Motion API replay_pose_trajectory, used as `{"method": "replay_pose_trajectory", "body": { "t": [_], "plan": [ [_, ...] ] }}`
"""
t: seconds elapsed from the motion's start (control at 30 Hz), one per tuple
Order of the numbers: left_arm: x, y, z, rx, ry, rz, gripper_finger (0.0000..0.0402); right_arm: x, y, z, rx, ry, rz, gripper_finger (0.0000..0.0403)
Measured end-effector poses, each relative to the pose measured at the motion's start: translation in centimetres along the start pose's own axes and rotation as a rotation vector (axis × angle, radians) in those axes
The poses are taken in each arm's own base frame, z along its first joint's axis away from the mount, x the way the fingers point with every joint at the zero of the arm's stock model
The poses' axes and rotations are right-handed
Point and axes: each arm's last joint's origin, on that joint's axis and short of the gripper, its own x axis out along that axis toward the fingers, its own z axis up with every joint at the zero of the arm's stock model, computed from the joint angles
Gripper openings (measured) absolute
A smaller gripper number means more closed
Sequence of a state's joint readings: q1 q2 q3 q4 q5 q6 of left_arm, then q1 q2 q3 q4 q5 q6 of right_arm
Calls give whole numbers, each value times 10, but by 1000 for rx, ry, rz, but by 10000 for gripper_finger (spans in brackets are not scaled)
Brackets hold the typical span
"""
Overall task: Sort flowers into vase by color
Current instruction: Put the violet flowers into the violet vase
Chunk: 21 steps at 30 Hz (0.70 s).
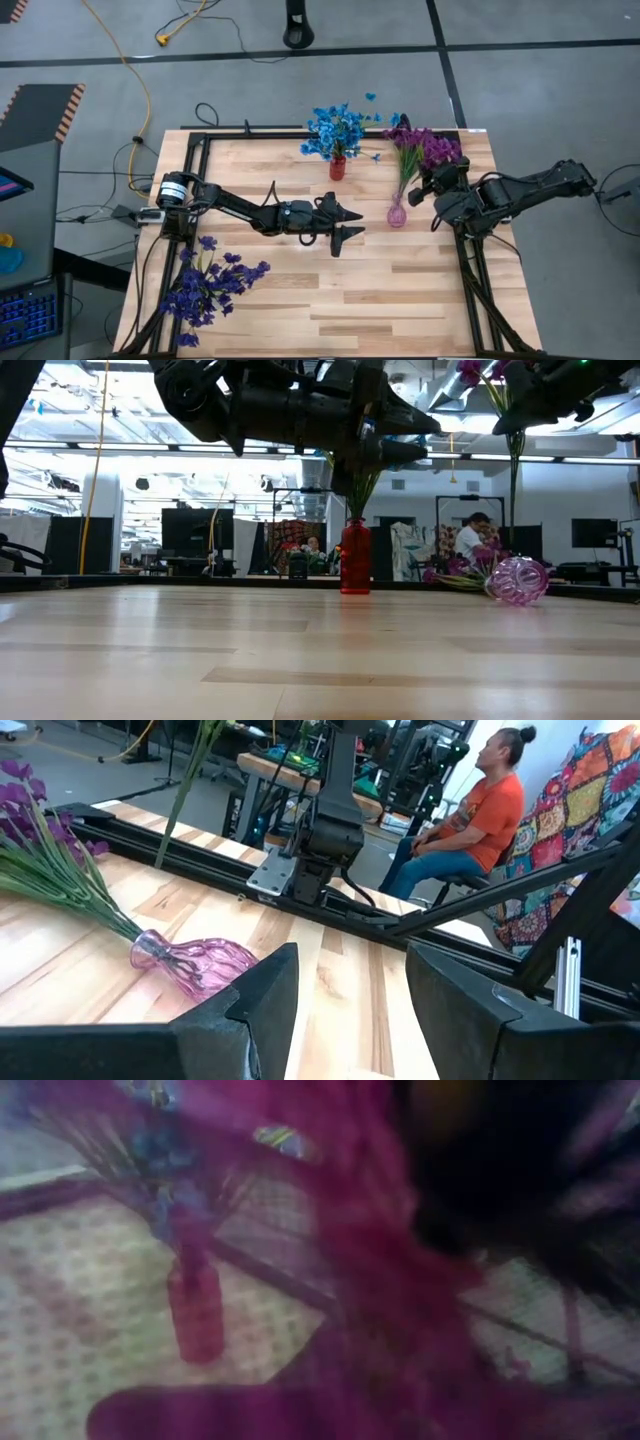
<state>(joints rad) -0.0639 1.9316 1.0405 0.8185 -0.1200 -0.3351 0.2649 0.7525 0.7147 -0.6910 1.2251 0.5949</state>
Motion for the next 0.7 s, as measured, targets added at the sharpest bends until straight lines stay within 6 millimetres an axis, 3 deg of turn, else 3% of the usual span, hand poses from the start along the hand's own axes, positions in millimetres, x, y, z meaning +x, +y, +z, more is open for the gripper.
{"method": "replay_pose_trajectory", "body": {
  "t": [0.37, 0.7],
  "plan": [
    [0, 0, 0, 18, 0, 0, 174, -1, 8, -5, 184, 178, 210, 48],
    [0, 1, -1, 19, 10, 4, 174, 2, 6, -5, 253, 198, 195, 49]
  ]
}}
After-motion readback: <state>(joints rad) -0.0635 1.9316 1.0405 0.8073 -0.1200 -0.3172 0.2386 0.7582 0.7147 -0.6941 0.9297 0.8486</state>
